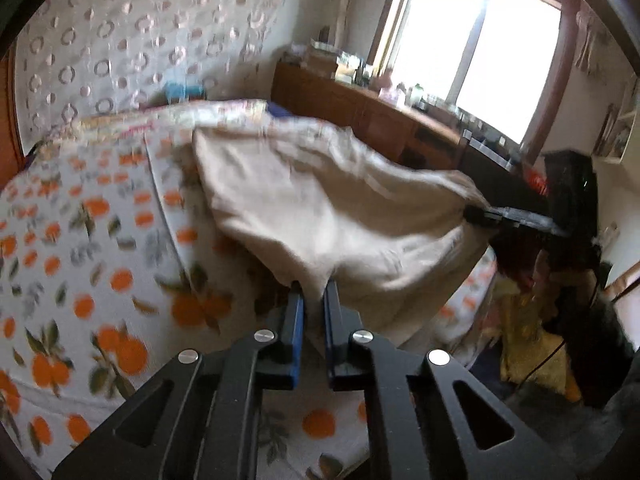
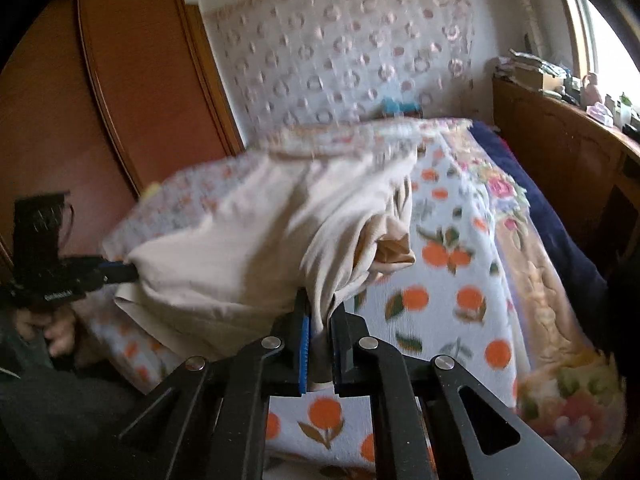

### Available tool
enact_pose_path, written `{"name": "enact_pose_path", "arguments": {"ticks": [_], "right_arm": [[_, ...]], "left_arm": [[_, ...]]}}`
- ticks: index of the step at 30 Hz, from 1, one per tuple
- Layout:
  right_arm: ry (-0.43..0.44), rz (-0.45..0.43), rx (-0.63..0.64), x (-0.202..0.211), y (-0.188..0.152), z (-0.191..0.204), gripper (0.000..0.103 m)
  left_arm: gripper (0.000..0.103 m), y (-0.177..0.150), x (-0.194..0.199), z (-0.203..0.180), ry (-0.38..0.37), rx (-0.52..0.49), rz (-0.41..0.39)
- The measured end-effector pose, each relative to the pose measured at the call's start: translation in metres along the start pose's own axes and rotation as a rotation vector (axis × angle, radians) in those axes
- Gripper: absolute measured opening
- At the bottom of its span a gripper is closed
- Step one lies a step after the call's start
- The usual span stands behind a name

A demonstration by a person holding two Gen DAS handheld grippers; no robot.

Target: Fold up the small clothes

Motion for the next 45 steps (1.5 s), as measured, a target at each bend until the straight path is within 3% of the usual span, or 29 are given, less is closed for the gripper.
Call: {"name": "enact_pose_path", "arguments": {"ticks": [5, 11, 15, 24, 26, 29, 31, 34, 35, 39, 45], "right_arm": [[0.016, -0.093, 0.002, 0.014, 0.028, -0.005, 0.008], [0.0, -0.155, -0.003, -0.008, 0.097, -0.02, 0.008], [-0.019, -0.104, -0.027, -0.048, 0.137, -0.035, 0.008], [-0.074, 0.005, -0.021, -0.115, 0.198, -0.047, 0.008], [-0.081, 0.026, -0.019, -0.121, 0.203, -0.045, 0.013], [-0.115, 0.053, 0.003, -0.121, 0.208, -0.039, 0.019], [-0.131, 0.058, 0.016, -0.113, 0.211, -0.035, 0.024], [-0.152, 0.067, 0.048, -0.105, 0.212, -0.031, 0.024], [-0.157, 0.073, 0.056, -0.102, 0.212, -0.031, 0.025], [-0.163, 0.053, 0.046, -0.086, 0.212, -0.035, 0.054], [-0.182, 0.05, 0.075, -0.071, 0.202, -0.033, 0.056]], "left_arm": [[0.009, 0.045, 0.018, 0.01, 0.02, -0.011, -0.088], [0.009, 0.114, -0.009, 0.052, 0.079, 0.024, -0.086], [0.009, 0.152, -0.039, 0.078, 0.103, 0.059, -0.044], [0.01, 0.192, -0.092, 0.108, 0.13, 0.087, 0.044], [0.01, 0.196, -0.103, 0.115, 0.137, 0.091, 0.069], [0.019, 0.196, -0.108, 0.121, 0.148, 0.088, 0.082], [0.044, 0.193, -0.103, 0.125, 0.144, 0.089, 0.07], [0.053, 0.187, -0.096, 0.128, 0.104, 0.088, 0.07], [0.054, 0.183, -0.095, 0.129, 0.112, 0.082, 0.074], [0.055, 0.165, -0.093, 0.129, 0.125, 0.07, 0.098], [0.055, 0.147, -0.096, 0.12, 0.133, 0.023, 0.145]]}}
Point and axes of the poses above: each gripper's, at about its wrist camera, not at the fingertips, and x roughly against the way its jaws point, z to its left, y to its top, the point moved 1 cm from there along -x, roughly the way its jaws point, and after that the axes turned 12 degrees about z, right-handed, at the moved point
